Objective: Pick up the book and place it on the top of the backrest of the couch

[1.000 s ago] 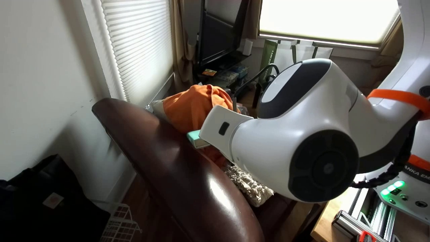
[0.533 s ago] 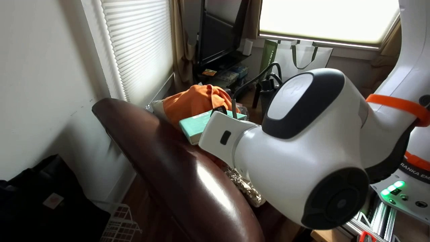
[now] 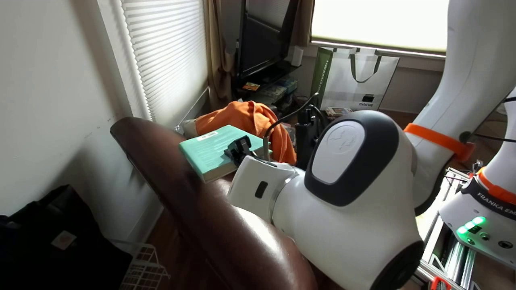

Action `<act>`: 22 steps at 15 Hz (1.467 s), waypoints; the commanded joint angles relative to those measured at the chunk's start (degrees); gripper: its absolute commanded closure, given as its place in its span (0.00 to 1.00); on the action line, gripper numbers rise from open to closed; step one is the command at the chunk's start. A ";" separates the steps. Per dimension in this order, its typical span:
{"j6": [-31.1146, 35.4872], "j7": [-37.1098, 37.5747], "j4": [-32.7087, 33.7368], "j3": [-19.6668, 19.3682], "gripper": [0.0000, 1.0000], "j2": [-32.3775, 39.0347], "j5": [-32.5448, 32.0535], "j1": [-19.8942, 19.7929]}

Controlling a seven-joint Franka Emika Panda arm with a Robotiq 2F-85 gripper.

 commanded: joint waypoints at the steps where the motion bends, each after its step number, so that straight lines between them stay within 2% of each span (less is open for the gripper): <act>1: 7.23 2.56 2.16 -0.43 0.93 2.27 -9.49 -1.67; 3: 10.71 1.89 3.75 -0.25 0.93 3.70 -13.32 -2.39; 6: 13.91 2.37 5.28 0.29 0.93 5.36 -12.33 -3.83; 7: 12.69 1.53 4.01 0.31 0.73 4.54 -11.58 -3.42; 8: 13.28 1.57 4.44 0.30 0.73 5.01 -11.57 -3.62; 9: 13.33 1.59 4.70 0.33 0.93 5.27 -11.56 -3.72; 12: 12.20 3.52 4.37 0.34 0.93 5.22 -12.11 -3.30; 13: 11.89 3.54 4.30 0.44 0.48 5.21 -11.48 -3.25; 14: 11.94 3.99 4.19 0.55 0.47 5.10 -11.31 -3.29; 20: 14.55 4.80 4.76 1.20 0.02 5.97 -10.46 -3.87; 22: 15.85 4.35 5.02 1.61 0.00 6.44 -8.94 -4.29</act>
